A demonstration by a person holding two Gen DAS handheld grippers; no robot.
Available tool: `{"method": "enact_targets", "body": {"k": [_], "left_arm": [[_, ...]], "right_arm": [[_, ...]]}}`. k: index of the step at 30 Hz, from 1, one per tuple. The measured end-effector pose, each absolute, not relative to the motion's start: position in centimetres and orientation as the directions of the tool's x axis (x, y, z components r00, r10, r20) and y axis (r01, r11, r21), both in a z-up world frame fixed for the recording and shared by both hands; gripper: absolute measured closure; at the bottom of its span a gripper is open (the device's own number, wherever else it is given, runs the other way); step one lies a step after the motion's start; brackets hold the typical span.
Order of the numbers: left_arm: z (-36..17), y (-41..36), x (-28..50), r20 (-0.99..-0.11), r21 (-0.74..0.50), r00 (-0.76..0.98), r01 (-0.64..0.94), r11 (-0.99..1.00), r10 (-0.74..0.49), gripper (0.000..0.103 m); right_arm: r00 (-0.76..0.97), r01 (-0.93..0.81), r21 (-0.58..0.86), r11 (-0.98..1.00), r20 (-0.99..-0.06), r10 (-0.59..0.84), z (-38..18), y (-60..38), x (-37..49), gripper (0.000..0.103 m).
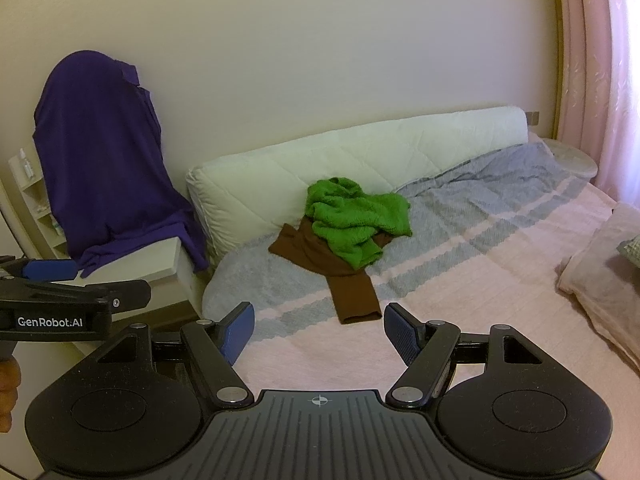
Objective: Fold clothes
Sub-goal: 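Move both grippers toward the green knit vest on the bed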
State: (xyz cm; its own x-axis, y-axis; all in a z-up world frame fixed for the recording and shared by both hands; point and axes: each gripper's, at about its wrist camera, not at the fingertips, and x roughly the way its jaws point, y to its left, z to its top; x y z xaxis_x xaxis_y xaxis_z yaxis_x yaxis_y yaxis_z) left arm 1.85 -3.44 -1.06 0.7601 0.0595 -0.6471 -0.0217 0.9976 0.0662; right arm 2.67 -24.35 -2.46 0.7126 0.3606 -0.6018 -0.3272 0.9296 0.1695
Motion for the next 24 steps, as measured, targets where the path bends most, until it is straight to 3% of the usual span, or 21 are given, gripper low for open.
{"method": "enact_targets", "body": {"k": [14,24], "left_arm": [[-2.9,-5.2,6.8,-0.681,0.082,0.730,0.011,0.997,0.048,0.004],[-6.0,-3.1,15.8,-0.719,0.080,0.695,0.095,0.992,-0.008,0.004]], "right_arm": [[0.709,-0.267,0.192,0.944,-0.625,0.328,-4.4,-26.4,7.4,0.034],[0.716,-0.171,0.190,0.967,-0.650,0.254,-6.4,-24.6,14.8,0.034]]}}
